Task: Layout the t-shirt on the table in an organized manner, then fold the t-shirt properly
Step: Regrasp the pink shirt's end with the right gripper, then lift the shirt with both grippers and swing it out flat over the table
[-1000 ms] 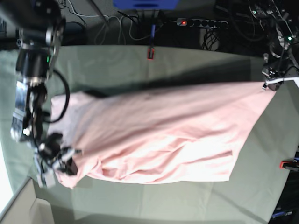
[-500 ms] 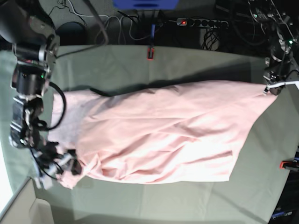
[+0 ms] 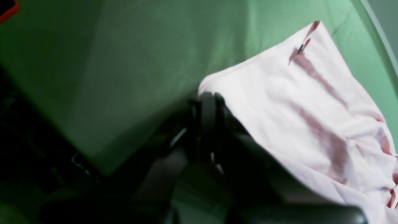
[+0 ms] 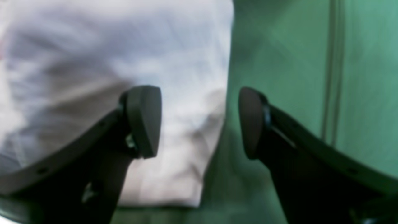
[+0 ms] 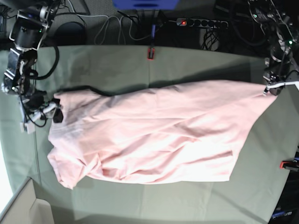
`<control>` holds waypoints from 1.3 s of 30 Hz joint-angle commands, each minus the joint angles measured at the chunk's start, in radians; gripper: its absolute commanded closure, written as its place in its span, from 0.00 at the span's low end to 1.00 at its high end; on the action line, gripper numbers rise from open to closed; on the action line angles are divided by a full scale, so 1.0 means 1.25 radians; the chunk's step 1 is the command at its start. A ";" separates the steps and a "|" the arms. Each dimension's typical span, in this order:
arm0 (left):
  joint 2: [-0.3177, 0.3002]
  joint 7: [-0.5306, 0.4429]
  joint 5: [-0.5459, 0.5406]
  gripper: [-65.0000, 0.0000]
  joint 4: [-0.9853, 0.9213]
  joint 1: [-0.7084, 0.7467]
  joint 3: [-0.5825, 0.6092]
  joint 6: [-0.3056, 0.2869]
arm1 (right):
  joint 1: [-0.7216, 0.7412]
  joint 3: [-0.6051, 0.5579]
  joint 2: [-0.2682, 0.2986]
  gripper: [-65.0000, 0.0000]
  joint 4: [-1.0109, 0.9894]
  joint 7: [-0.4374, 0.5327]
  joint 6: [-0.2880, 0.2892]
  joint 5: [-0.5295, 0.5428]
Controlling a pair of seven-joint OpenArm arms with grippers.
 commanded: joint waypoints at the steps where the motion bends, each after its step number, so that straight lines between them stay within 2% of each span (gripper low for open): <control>1: -0.009 -0.019 -0.005 1.00 0.011 -0.009 -0.002 -0.003 | 0.012 0.007 0.012 0.45 0.003 0.017 0.005 0.011; 6: -0.008 -0.019 -0.005 1.00 -0.001 -0.009 -0.002 -0.002 | -0.014 0.001 0.004 0.46 0.002 0.017 0.005 0.010; 13: -0.008 -0.019 -0.005 1.00 -0.002 -0.014 -0.003 -0.003 | -0.040 0.001 -0.049 0.48 0.003 0.014 0.007 0.011; 16: -0.008 -0.019 -0.007 1.00 -0.002 -0.014 -0.004 -0.003 | -0.049 0.001 -0.065 0.59 0.004 0.016 0.007 0.011; 19: -0.008 -0.019 -0.009 1.00 -0.002 -0.014 -0.004 -0.003 | -0.051 0.001 -0.072 0.79 0.004 0.016 0.007 0.011; 21: -0.008 -0.019 -0.010 1.00 -0.002 -0.014 -0.004 -0.003 | -0.051 0.001 -0.074 0.97 0.004 0.016 0.007 0.011; 22: -0.008 -0.019 -0.010 1.00 -0.002 -0.014 -0.004 -0.003 | -0.051 0.005 -0.072 1.00 0.004 0.016 0.007 0.011; 26: -0.008 -0.019 -0.012 1.00 0.007 -0.014 -0.004 -0.002 | -0.063 0.008 -0.042 1.00 0.066 0.011 0.007 0.014; 31: -0.025 -0.017 -0.012 1.00 0.061 -0.051 0.000 0.003 | -0.116 0.008 -0.036 1.00 0.315 0.011 0.007 0.014; 35: -0.043 -0.015 -0.007 1.00 0.086 -0.110 0.034 0.004 | -0.123 0.048 -0.030 1.00 0.485 0.010 0.007 0.014; 39: -0.057 0.072 -0.006 1.00 0.085 -0.212 0.060 0.004 | -0.071 0.092 -0.031 1.00 0.579 0.010 0.007 0.014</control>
